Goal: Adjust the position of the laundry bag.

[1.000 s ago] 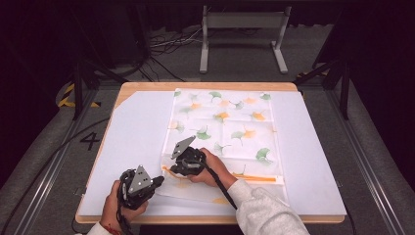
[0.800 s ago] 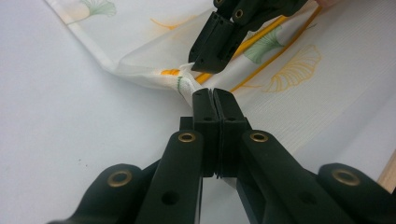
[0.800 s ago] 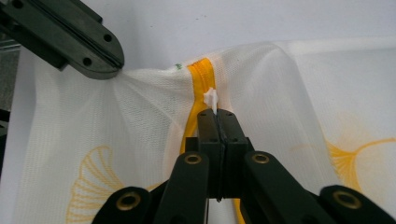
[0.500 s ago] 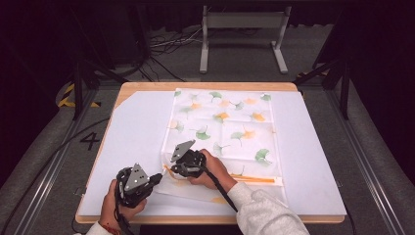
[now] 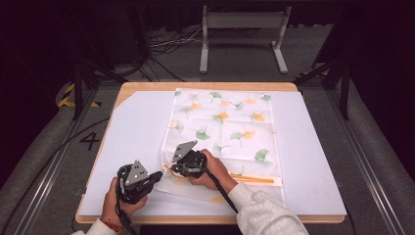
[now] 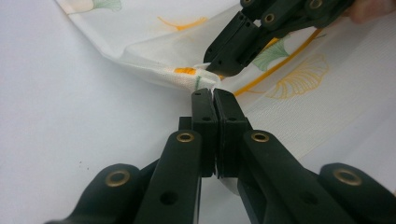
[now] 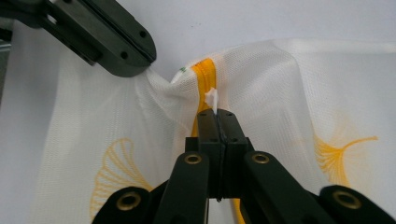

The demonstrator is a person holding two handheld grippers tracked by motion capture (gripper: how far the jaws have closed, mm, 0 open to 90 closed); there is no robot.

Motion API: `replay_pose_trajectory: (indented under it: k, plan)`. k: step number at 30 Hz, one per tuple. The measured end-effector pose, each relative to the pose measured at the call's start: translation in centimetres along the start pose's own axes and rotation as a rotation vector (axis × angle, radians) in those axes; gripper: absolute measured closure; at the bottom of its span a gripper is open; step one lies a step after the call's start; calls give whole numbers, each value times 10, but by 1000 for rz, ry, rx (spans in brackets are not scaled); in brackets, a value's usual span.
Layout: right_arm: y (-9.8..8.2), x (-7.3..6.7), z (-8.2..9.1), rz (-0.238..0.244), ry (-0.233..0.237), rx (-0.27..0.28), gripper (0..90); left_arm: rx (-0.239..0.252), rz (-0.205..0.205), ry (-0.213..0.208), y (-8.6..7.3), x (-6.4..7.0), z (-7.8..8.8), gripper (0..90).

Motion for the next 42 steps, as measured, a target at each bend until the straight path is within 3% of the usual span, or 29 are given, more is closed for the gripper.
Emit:
replay_pose_trajectory:
  k: [8, 11, 12, 13, 14, 17, 19, 23, 26, 30, 37, 41, 42]
  plan:
    - [4, 2, 5, -23, -9, 25, 900, -39, 32, -25, -4, -3, -7, 803]
    - [5, 2, 6, -25, -4, 36, 900, -54, 57, -38, -4, -4, -10, 644]
    - [6, 2, 7, -26, -8, 39, 900, -62, 65, -36, -4, -5, -12, 644]
    - [7, 1, 8, -18, -4, 46, 900, -90, 96, -16, -5, -7, -18, 486]
    - [7, 1, 8, -18, -4, 46, 900, -90, 96, -16, -5, -7, -18, 435]
    - [8, 0, 9, -14, -1, 52, 900, -125, 125, -49, -5, -8, -25, 421]
    - [9, 0, 9, -15, -1, 58, 900, -141, 104, -67, -4, -6, -27, 519]
    - [8, 0, 7, -10, -5, 51, 900, -128, 70, -76, 1, -3, -24, 877]
    - [8, -1, 7, -1, -10, 44, 900, -116, 46, -62, 1, -2, -23, 882]
    - [6, -1, 6, 8, -27, 25, 900, -78, 43, -55, 4, -1, -19, 884]
    - [4, -2, 5, 33, -59, 14, 900, -60, 47, -60, 6, -1, -15, 884]
    - [0, -4, 2, 39, -35, 7, 900, -91, 23, -48, 2, 0, -19, 883]
    - [-1, -3, 2, 7, 14, 27, 797, -89, 24, -48, 2, 0, -19, 883]
Point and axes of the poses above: each handheld gripper's, and its own axes: z roughly backward along the jaws, y roughly out of its top, x roughly to its right, the point moved 6 cm from there along -z, roughly forward along the jaws, and after that the axes turned 13 degrees about z, right-handed, at the moved point
